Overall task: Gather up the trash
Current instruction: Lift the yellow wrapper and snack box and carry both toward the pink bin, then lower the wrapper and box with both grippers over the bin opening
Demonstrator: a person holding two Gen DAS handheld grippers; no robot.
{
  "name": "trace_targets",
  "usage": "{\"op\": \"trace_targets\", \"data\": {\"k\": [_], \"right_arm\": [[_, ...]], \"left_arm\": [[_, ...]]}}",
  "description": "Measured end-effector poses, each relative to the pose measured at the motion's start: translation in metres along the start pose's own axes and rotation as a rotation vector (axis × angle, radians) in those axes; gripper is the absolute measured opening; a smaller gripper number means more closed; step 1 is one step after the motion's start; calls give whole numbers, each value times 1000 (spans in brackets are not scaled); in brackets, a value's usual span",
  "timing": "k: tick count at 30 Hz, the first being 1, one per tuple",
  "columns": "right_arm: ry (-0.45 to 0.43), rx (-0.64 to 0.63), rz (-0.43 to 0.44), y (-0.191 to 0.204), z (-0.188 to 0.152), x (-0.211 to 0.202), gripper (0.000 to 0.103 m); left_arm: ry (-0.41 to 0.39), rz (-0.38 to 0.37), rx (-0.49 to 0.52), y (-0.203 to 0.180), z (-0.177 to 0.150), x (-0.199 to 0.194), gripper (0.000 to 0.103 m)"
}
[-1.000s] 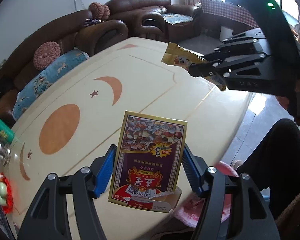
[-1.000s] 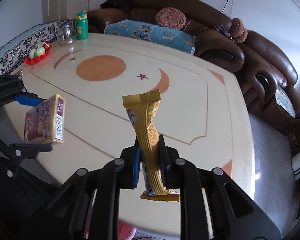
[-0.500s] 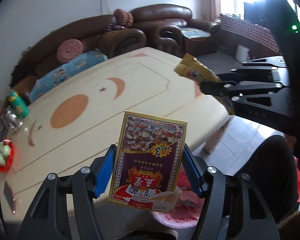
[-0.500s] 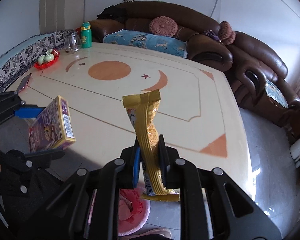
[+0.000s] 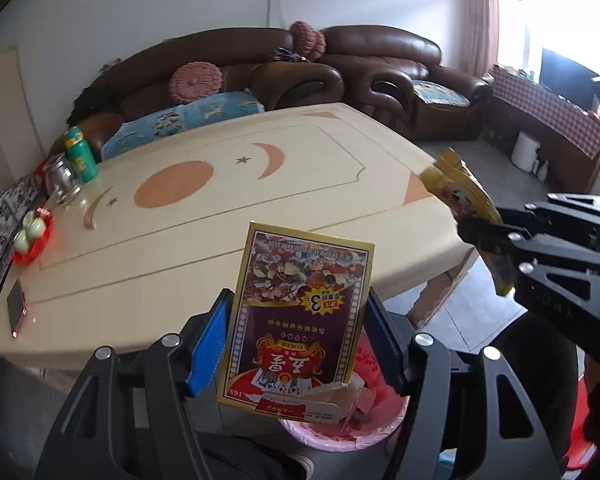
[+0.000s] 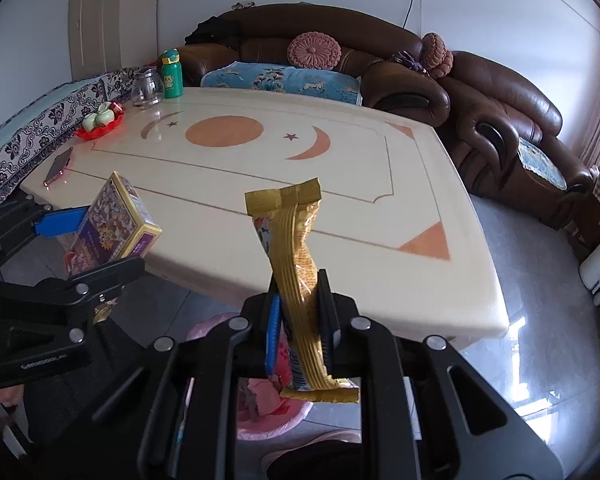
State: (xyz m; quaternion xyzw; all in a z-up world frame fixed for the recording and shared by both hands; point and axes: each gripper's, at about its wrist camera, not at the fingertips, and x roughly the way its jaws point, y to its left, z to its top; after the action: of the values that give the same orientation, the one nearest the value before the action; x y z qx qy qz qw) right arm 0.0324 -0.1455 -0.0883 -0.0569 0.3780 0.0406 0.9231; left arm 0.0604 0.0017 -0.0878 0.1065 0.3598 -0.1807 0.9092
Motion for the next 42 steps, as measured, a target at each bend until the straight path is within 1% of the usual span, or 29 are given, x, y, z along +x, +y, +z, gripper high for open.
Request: {"op": "trace_targets", "data": {"k": [5, 9, 14, 19, 21, 27, 34, 42], "right_arm": [[2, 13, 15, 5, -12, -11, 17], [11, 17, 27, 8, -22, -14, 17], [48, 19, 46, 14, -35, -5, 17], [100, 33, 68, 18, -47, 15, 17], [118, 39, 73, 18, -51, 23, 17], [173, 48, 88, 20, -61, 47, 17], [236, 52, 98, 21, -76, 76, 17], [302, 67, 93, 19, -95, 109, 17]], "left_arm": [[6, -37, -60, 0, -11, -8, 63], [18, -40, -90, 0, -23, -8, 63], [65, -38, -118, 2, -37, 6, 63], [118, -43, -144, 3, -49, 27, 63], [133, -33, -154, 3, -53, 36, 63], [197, -41, -161, 1, -64, 60, 63], [260, -46, -185, 1, -76, 86, 63], [339, -48, -214, 1, -102, 120, 63]]}}
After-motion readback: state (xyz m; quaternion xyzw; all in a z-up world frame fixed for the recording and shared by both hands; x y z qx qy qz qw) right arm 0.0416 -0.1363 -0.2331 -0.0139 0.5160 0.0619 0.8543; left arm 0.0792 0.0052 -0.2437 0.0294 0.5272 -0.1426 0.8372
